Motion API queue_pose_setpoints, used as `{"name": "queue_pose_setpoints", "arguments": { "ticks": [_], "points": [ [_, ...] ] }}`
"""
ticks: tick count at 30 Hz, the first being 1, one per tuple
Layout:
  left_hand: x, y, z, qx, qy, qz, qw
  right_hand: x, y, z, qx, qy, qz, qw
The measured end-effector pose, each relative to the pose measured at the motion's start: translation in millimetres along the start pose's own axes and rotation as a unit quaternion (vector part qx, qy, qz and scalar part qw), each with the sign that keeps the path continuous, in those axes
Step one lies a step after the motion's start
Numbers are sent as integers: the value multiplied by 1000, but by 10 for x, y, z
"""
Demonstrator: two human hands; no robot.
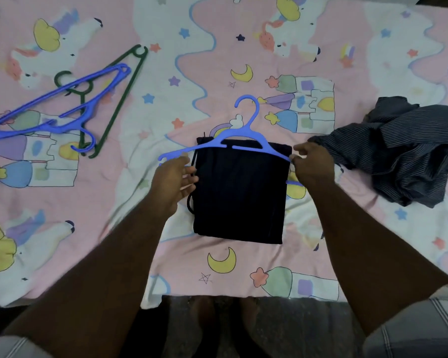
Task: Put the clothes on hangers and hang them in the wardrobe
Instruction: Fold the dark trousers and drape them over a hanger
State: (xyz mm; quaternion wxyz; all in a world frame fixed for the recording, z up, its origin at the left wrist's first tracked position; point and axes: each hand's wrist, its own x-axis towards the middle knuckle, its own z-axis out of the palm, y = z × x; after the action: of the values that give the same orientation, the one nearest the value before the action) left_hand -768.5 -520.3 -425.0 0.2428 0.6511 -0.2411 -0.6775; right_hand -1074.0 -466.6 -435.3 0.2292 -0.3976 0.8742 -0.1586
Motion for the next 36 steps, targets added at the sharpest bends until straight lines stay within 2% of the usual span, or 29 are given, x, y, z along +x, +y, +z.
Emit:
{"name": "queue_pose_setpoints", "arguments": {
  "ticks": [5, 7, 9, 10, 11, 13, 15, 16, 21, 26, 29, 31, 33, 34, 36],
  "points": [
    [203, 44, 187, 174, 37, 84, 980, 93, 241, 15, 100, -97, 31, 990],
    [205, 15, 396, 268, 58, 158, 949, 160, 257, 26, 123, -98, 20, 987],
    [139, -3, 706, 299, 65, 234, 923, 219, 255, 24, 141, -89, 12, 986],
    [104, -13, 872, 293, 44, 254, 921, 247, 255, 22, 149, -89, 11, 985],
    [74, -6, 1025, 259, 13, 247, 933, 270, 257, 17, 156, -92, 11, 983],
    [66, 43, 1227, 104, -61, 119, 986, 319, 268, -1, 171, -100, 14, 980],
    [121, 44, 1240, -25, -97, -8, 995, 392, 306, -24, 183, -100, 16, 978],
    [172, 14, 1204, -50, -102, -34, 993, 444, 333, -34, 184, -98, 18, 978],
    [313, -160, 1059, -124, -95, -70, 985, 704, 416, -55, 168, -95, 5, 981],
    [402, -230, 1028, -136, -87, -82, 983, 914, 462, -42, 135, -84, 0, 987],
    [370, -156, 1055, -117, -86, -92, 985, 958, 417, -46, 20, -116, -56, 992],
    [366, -43, 1102, -90, -68, -58, 992, 959, 331, -49, -72, -136, -82, 985],
    [396, 107, 1130, -19, 4, 42, 999, 946, 193, -44, -122, -134, -100, 978],
    [449, 180, 1109, 60, 56, 106, 991, 961, 129, -20, -119, -145, -116, 975],
    [595, 290, 963, 276, 143, 203, 928, 1006, 2, 41, -65, -190, -128, 971]
  ]
}}
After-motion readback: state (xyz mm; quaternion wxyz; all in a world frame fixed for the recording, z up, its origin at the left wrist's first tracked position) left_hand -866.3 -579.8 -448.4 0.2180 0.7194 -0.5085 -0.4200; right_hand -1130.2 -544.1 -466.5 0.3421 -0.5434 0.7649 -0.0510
